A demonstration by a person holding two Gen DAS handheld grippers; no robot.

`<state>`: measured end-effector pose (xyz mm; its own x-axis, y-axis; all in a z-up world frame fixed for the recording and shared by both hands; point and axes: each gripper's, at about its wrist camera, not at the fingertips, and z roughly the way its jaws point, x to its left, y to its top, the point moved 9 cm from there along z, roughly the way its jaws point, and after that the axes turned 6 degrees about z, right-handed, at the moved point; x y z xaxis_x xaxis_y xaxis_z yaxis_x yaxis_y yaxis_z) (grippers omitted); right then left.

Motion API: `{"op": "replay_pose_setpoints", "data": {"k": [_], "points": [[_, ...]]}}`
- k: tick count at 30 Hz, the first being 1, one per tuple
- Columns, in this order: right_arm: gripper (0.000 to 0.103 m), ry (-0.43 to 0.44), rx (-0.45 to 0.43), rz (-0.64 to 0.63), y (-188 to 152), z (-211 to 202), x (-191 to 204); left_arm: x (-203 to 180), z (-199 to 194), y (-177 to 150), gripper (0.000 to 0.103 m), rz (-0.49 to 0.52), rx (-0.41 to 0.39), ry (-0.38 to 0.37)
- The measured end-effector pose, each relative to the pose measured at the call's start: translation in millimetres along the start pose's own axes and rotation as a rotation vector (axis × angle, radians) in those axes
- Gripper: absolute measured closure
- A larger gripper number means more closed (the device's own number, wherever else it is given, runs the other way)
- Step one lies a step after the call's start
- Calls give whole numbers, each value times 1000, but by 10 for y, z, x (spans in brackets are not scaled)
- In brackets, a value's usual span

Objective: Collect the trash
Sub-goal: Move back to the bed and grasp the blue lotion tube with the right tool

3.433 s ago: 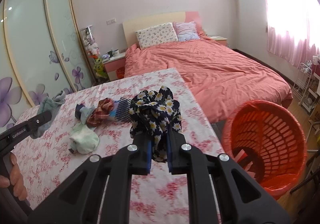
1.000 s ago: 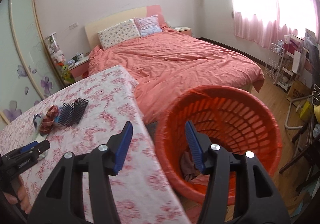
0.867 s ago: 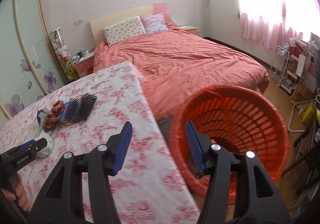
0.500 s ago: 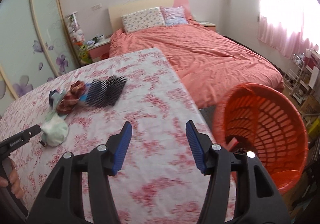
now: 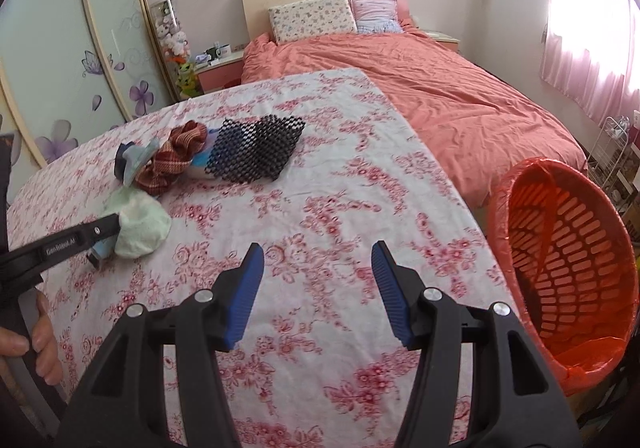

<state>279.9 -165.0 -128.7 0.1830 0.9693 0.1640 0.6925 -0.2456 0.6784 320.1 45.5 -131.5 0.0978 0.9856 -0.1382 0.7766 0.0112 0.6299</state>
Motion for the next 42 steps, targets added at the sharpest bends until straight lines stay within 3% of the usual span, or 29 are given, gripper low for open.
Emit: {"op": "replay_pose_setpoints", "data": {"k": [2, 5, 11, 15, 19, 25, 27, 29, 31, 35, 37, 42], "points": [[48, 3, 8, -8, -26, 20, 38, 7, -48, 12, 90, 9, -18, -3], [48, 9, 16, -20, -60, 41, 100, 107, -146, 10, 95, -2, -34, -6], [48, 26, 30, -47, -118, 83, 291, 424, -298, -14, 97, -43, -54, 15], [48, 47, 38, -63, -145, 89, 445, 697, -363, -51, 97, -40, -62, 78], [48, 85, 54, -80, -160, 124, 728, 1091, -385, -105, 97, -65, -47, 151], [48, 178, 103, -94, -209, 243, 1371, 1445, -361, -191, 96, -125, -12, 179], [48, 206, 119, -90, -219, 284, 1587, 1484, -354, -218, 91, -132, -5, 175], [48, 217, 132, -92, -223, 346, 1788, 1476, -368, -234, 71, -134, -7, 176], [48, 216, 143, -93, -220, 410, 1922, 1472, -396, -232, 58, -133, -17, 183], [53, 191, 171, -76, -230, 561, 1988, 1436, -411, -233, 48, -147, -22, 164], [73, 221, 180, -60, -234, 558, 1974, 1402, -406, -230, 44, -150, -22, 156], [77, 211, 174, -110, -287, 426, 1755, 1310, -362, -202, 39, -154, -25, 133]]}}
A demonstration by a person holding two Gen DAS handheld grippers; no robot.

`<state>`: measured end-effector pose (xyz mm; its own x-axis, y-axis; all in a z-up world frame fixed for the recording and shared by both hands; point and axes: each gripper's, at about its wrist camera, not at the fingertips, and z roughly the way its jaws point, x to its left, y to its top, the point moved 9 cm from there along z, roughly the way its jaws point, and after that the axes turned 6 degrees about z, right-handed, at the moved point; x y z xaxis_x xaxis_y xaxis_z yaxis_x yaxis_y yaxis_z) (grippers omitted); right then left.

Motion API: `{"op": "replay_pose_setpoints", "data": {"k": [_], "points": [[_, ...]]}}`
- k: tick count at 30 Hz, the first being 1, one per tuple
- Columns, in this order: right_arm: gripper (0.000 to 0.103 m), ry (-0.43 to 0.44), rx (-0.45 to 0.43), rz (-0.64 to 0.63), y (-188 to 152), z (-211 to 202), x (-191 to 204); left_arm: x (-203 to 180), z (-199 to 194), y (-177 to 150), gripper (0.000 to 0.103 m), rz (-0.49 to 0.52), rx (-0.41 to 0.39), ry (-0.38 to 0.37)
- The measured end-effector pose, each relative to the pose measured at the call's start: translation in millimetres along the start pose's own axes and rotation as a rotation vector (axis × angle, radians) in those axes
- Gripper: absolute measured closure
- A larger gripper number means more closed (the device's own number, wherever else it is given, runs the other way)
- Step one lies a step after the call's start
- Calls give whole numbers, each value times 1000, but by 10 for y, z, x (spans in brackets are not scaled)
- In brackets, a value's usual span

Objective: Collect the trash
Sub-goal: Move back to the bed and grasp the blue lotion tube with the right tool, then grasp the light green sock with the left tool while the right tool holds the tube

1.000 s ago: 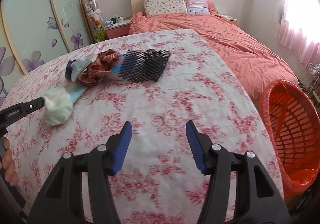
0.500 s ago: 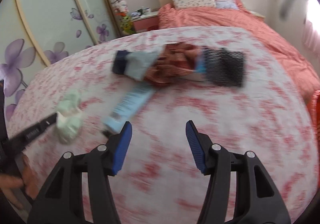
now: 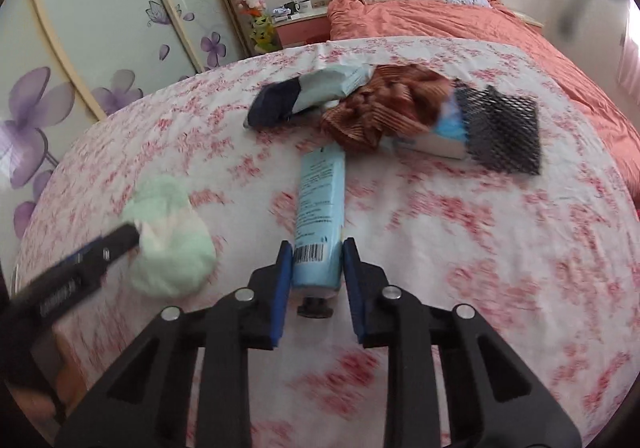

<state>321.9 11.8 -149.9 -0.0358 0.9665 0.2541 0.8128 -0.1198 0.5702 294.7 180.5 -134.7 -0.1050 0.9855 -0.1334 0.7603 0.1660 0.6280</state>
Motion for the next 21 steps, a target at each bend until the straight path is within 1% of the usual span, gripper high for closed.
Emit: {"op": "replay_pose_setpoints", "data": {"k": [3, 5, 6, 7, 9, 10, 14, 17, 20, 21], "points": [[77, -28, -9, 10, -84, -137, -246, -40, -1, -19, 38, -8, 0, -12], [77, -75, -27, 19, -118, -244, -490, -50, -16, -28, 37, -10, -6, -16], [77, -99, -36, 21, -115, -274, -583, -54, -24, -28, 36, -11, -8, -18], [77, -128, -47, 21, -130, -323, -698, -66, -38, -32, 31, -13, -13, -20], [77, -137, -53, 30, -157, -381, -841, -82, -56, -26, 29, -13, -23, -23], [77, -121, -50, 45, -167, -402, -901, -99, -69, -24, 28, -10, -28, -26], [72, -93, -40, 88, -140, -375, -998, -173, -77, -34, 19, 6, -32, -17], [68, -91, -41, 89, -139, -341, -999, -264, -6, -27, 19, 30, -13, 0], [67, -107, -49, 75, -106, -308, -974, -347, 104, -18, 19, 56, 14, 36], [69, -114, -53, 70, -98, -300, -973, -364, 133, -21, 19, 61, 21, 45]]}}
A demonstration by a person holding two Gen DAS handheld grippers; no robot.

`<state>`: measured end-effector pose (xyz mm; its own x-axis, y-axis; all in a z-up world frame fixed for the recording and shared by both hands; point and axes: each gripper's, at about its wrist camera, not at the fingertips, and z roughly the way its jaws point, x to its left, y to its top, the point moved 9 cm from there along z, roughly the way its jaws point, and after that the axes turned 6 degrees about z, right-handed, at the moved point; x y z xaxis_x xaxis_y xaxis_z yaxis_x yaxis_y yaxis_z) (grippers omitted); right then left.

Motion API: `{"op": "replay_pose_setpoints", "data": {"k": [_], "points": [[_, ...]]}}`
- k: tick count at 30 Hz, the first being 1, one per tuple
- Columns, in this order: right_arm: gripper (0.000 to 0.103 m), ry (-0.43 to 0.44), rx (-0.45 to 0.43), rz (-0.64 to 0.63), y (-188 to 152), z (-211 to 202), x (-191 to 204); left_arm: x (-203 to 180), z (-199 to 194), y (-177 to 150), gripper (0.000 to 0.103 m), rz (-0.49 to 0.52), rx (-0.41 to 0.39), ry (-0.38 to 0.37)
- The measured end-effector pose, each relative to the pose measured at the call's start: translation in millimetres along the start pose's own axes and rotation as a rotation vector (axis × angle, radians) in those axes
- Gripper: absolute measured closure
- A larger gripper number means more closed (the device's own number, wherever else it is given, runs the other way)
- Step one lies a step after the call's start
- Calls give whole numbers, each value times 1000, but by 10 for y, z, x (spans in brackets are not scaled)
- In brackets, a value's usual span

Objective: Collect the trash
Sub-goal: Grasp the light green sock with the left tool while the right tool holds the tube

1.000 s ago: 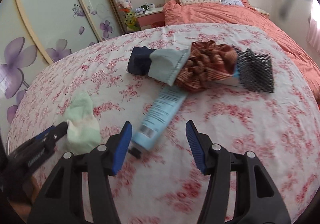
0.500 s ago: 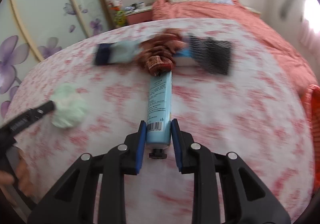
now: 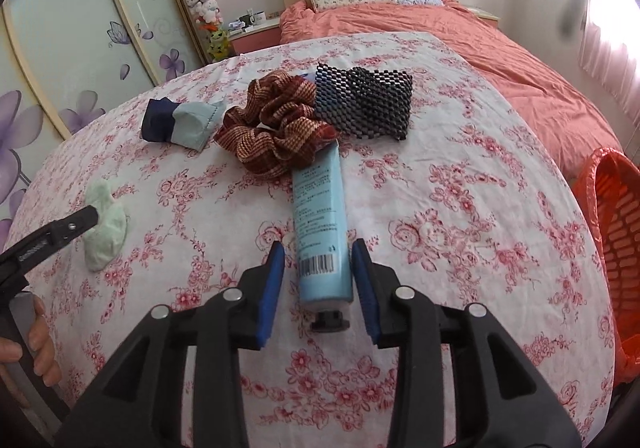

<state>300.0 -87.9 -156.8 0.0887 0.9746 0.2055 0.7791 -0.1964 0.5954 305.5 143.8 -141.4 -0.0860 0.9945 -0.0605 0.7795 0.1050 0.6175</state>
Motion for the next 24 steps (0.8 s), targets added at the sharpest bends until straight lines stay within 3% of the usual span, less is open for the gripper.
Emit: {"op": "replay_pose_setpoints", "data": {"k": [1, 3, 6, 8, 14, 16, 19, 24], "points": [[76, -8, -4, -7, 3, 3, 2, -24, 39, 0, 19, 6, 9, 14], [76, -23, -10, -24, 12, 8, 1, -50, 88, -1, 19, 9, 16, 35], [76, -33, -12, -14, -12, -34, -78, -125, 83, -3, 37, 44, -6, 46], [76, -46, -15, 2, -28, -67, -164, -211, 56, -23, 56, 86, -21, 27], [76, -105, -29, 58, -61, -160, -456, -415, -16, -90, 77, 121, -27, -93], [76, -93, -26, 79, -54, -163, -513, -536, -60, -142, 80, 147, -24, -160], [76, -79, -18, 79, -42, -155, -525, -607, -104, -202, 79, 193, -33, -141], [71, -74, -19, 89, 3, -105, -502, -551, -67, -194, 60, 144, -21, -115]]}}
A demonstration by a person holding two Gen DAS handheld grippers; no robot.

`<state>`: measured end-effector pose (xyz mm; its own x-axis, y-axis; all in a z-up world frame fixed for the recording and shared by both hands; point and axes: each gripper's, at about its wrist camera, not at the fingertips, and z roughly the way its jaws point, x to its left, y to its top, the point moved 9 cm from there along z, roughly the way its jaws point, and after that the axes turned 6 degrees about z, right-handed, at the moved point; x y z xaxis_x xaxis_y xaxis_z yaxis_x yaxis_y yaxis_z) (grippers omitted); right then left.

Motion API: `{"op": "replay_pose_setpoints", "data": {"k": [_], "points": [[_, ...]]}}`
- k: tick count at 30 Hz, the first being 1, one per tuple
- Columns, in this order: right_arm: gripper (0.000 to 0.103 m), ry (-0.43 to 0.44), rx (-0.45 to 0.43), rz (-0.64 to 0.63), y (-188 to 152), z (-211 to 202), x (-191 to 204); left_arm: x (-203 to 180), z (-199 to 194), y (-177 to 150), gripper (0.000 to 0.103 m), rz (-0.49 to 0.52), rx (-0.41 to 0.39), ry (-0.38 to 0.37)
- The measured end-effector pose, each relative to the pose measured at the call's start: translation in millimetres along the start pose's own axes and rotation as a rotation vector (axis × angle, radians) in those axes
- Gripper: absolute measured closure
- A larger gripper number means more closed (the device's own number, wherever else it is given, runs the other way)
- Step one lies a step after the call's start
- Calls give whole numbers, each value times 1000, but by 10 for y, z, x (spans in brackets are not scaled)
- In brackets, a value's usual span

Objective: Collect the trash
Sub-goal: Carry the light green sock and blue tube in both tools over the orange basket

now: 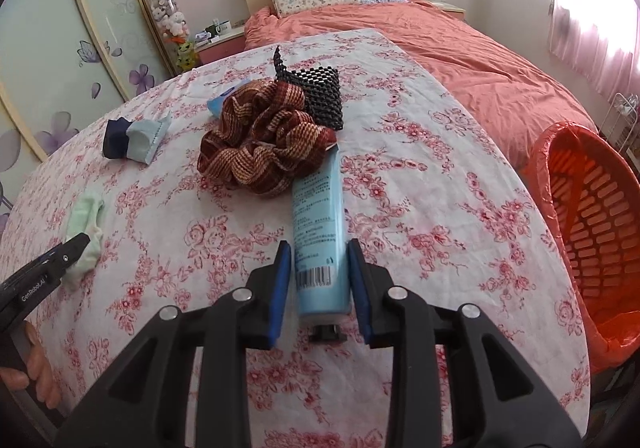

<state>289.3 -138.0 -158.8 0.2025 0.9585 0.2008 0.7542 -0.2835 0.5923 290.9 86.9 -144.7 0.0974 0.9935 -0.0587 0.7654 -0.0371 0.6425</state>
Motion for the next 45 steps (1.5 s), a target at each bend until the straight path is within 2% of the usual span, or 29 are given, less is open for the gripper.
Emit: {"op": "replay_pose_setpoints", "data": {"k": [2, 4, 12, 16, 17, 18, 20, 23, 32, 39, 45], "points": [[71, -3, -3, -5, 4, 9, 10, -14, -2, -9, 50, 3, 3, 13], [71, -5, -5, -9, 10, 17, 14, -38, -8, -24, 49, 12, 2, 19], [71, -10, -14, -13, 9, 24, 28, -121, -52, -19, 30, -43, -1, -24], [70, -16, -17, -16, 6, 23, 29, -165, 3, -27, 28, -31, 4, 20], [70, -20, -20, -20, 6, 24, 31, -170, 2, -31, 31, -26, 3, 33], [76, -29, -23, -28, 7, 26, 34, -172, 3, -34, 36, -21, 0, 51], [76, -37, -24, -43, 5, 25, 37, -184, -5, -23, 68, -13, -5, 57], [76, -31, -19, -51, -4, 12, 31, -153, -9, -17, 84, -25, 0, 40], [77, -13, -28, -65, 45, -192, 54, -51, -190, 101, 86, -39, -42, 27], [77, 25, -94, -70, 198, -525, 169, -104, -382, 248, 86, -35, -90, 8], [77, 125, -121, -50, 284, -797, 283, -252, -575, 407, 86, -19, -140, -19]]}}
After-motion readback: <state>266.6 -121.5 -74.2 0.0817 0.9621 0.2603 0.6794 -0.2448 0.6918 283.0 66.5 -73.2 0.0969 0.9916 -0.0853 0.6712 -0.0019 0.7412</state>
